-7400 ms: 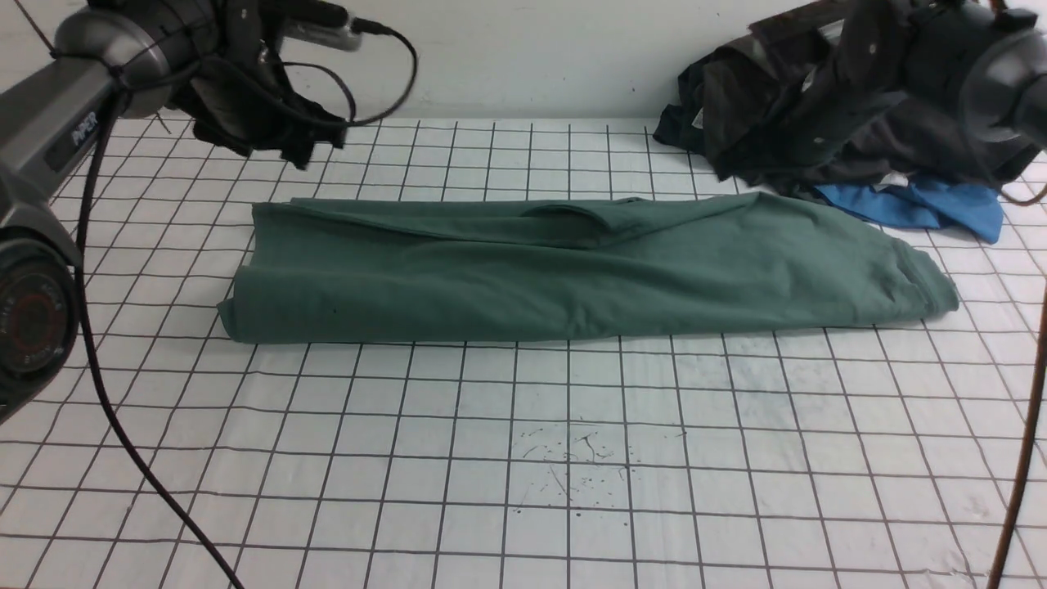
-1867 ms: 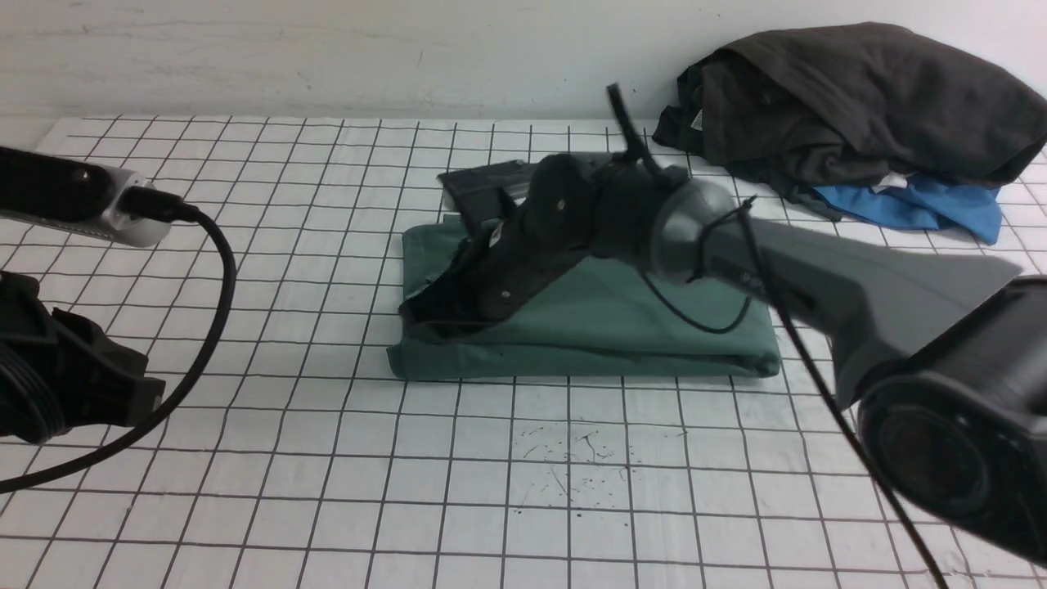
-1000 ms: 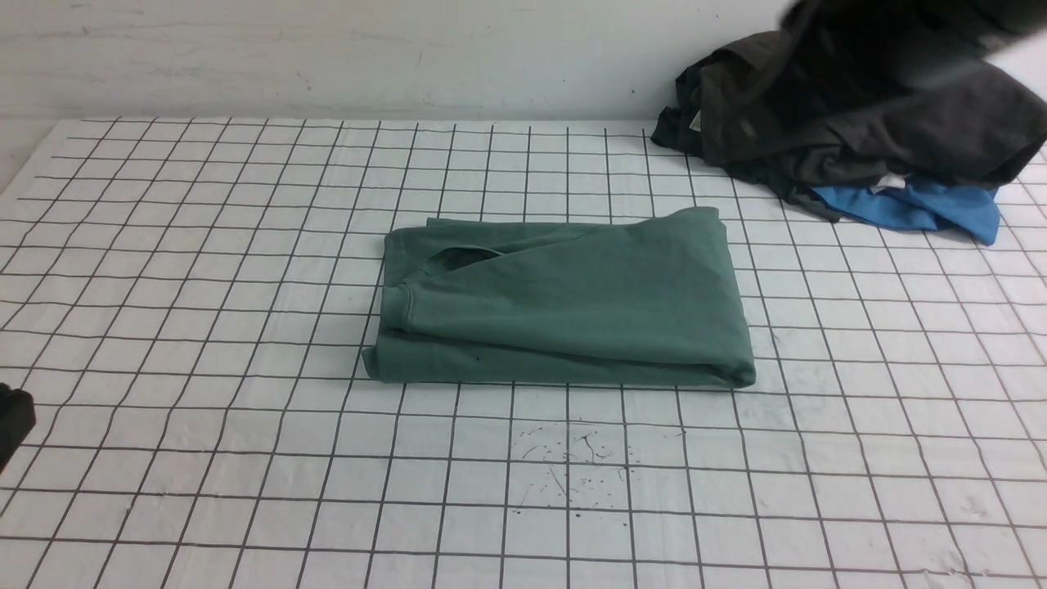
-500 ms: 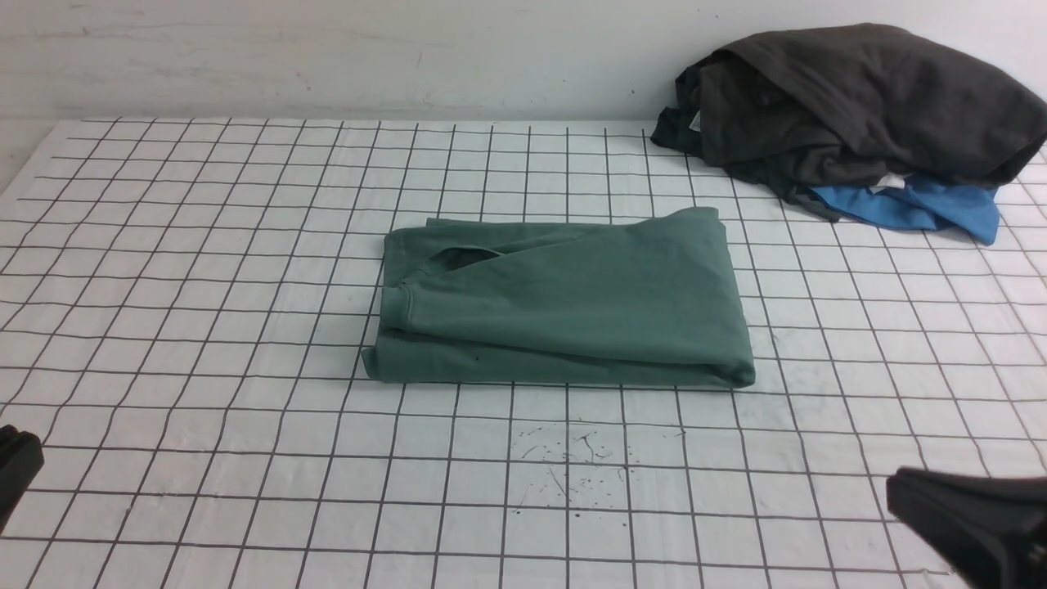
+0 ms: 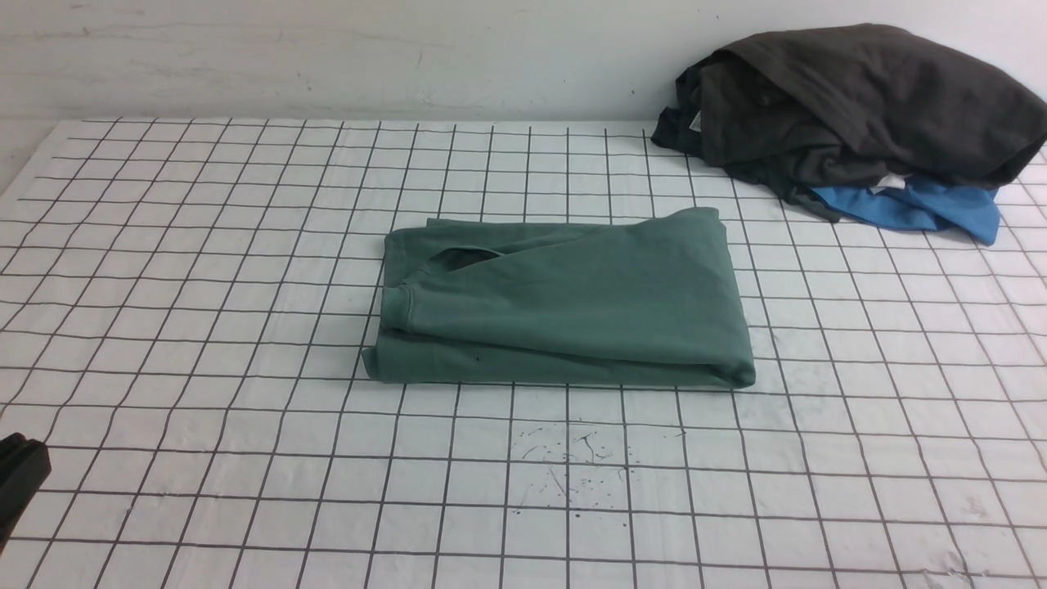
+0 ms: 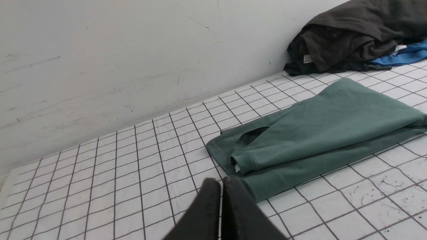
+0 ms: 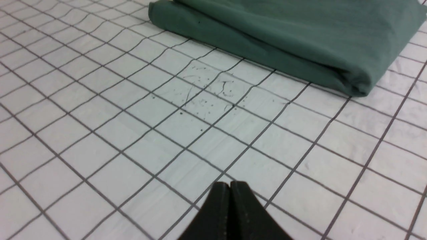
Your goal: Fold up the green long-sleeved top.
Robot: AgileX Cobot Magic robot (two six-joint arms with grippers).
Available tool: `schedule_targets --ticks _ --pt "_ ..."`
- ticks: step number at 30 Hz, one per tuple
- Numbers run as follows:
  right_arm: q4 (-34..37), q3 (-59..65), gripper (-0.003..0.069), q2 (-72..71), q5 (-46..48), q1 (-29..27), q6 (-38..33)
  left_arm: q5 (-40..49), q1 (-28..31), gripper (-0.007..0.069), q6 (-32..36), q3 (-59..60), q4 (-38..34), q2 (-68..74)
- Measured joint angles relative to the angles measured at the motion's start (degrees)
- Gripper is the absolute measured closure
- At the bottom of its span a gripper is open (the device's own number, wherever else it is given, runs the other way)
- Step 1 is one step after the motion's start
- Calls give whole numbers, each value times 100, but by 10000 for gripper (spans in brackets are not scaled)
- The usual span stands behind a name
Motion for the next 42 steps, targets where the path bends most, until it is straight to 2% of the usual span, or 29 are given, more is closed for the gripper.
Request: schedule_targets --ticks 1,6,7,13,16,19,37,42 --pt "12 21 673 -38 -31 -27 0 0 0 631 0 0 0 0" --pt "371 49 673 -1464 0 -1232 -65 0 0 631 -5 0 0 0" --pt "371 49 673 -1520 0 -1232 -65 0 0 631 -5 0 0 0" --pt "546 49 673 -2751 914 -2784 -251 6 0 631 -5 0 -5 0" --pt "587 49 673 -2775 1558 -3193 -267 17 0 631 -5 0 -4 -6" --pt "587 42 673 -2775 2010 -3300 -267 29 0 631 -5 0 -4 -6" --pt "591 35 673 -2775 2053 -3311 -267 45 0 631 -5 10 -4 -6" --pt "591 35 673 -2775 2056 -3311 -267 -32 0 631 -5 384 26 -103"
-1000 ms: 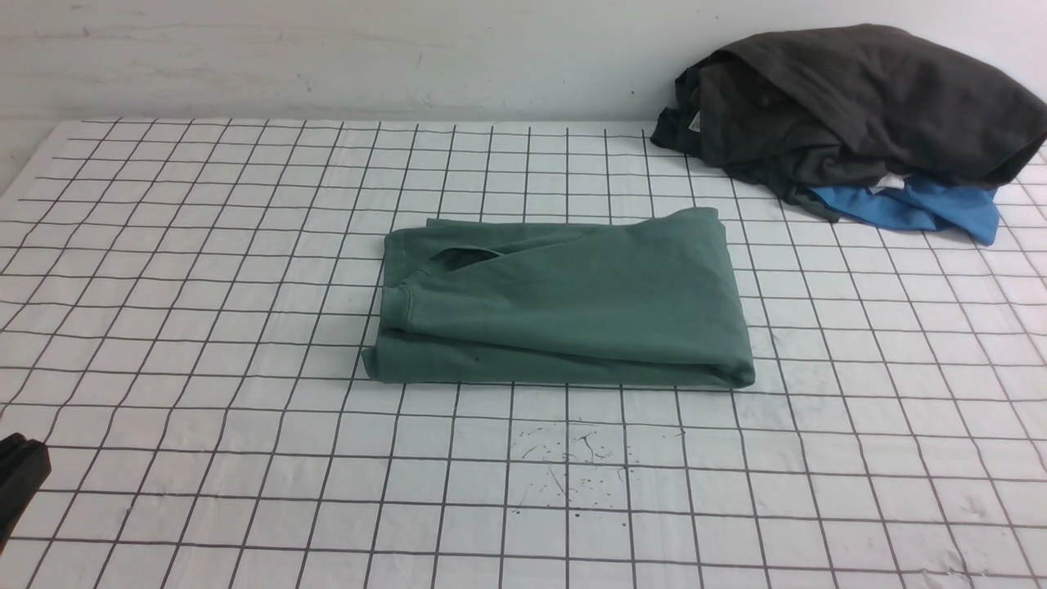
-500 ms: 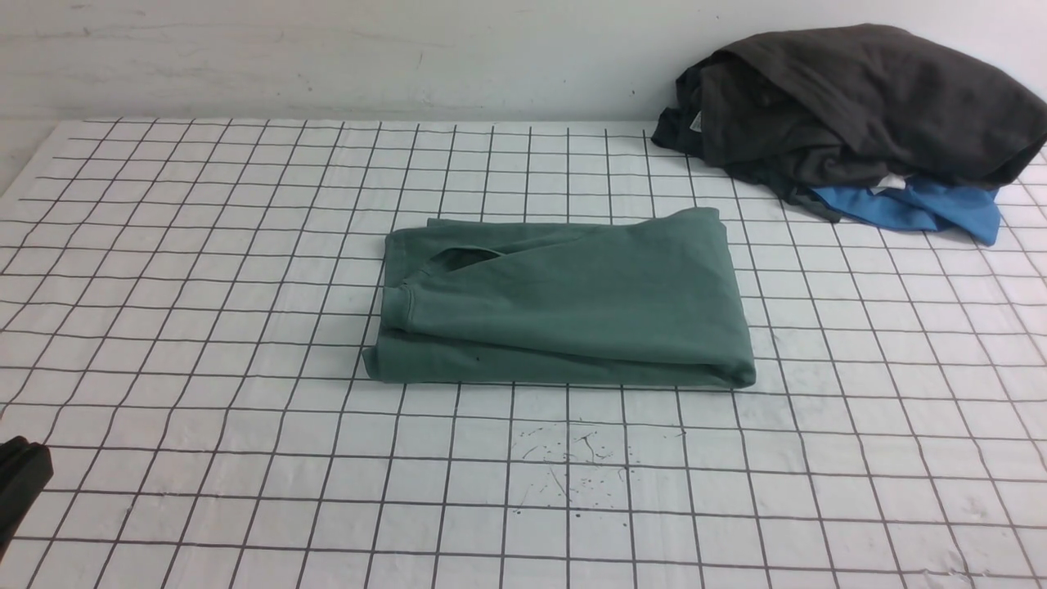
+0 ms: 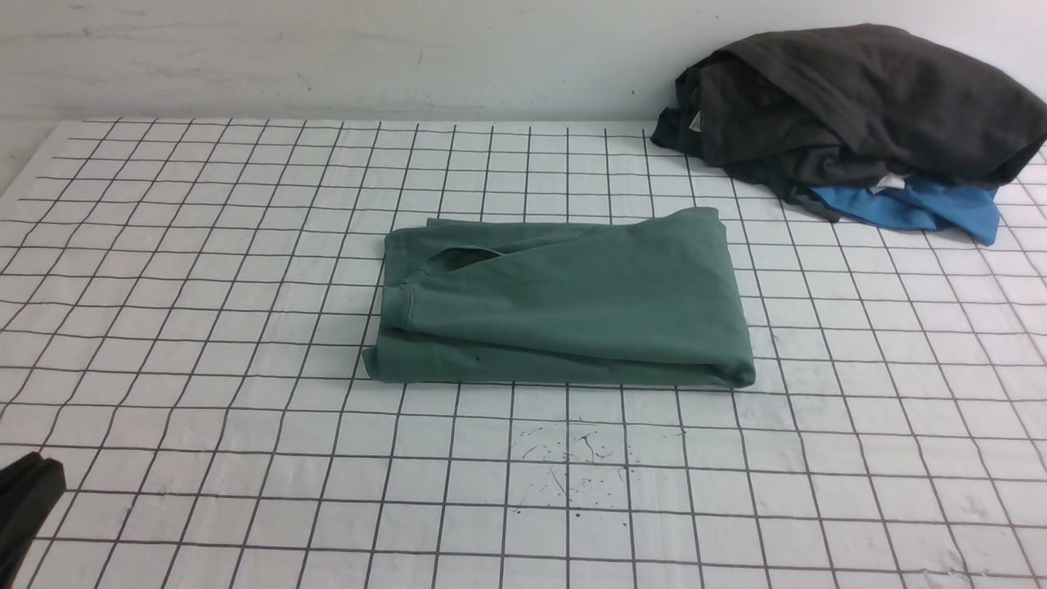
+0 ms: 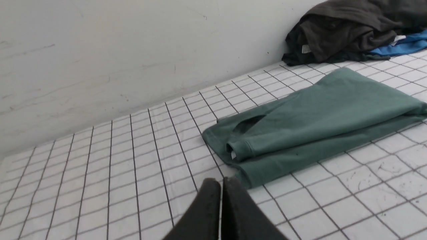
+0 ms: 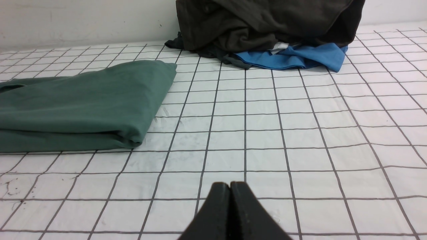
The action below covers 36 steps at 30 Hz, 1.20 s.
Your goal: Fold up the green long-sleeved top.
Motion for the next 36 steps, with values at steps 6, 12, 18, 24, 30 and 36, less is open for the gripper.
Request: schedule_targets --ticks 6,12,18,24,30,36 --pt "0 0 673 0 5 -7 0 -450 156 631 -1305 986 1331 -643" --pt "12 0 673 0 18 -7 0 -740 160 631 -3358 1568 2378 -762" --pt "12 0 673 0 18 -7 0 -108 160 631 -3709 1569 2974 -762" --pt "12 0 673 0 18 -7 0 -107 160 631 -3239 1569 2837 -762" --pt "12 0 673 0 18 -7 0 -97 160 631 -2718 1569 2363 -762" --pt "12 0 673 0 18 -7 0 -96 160 631 -2590 1569 2182 -762"
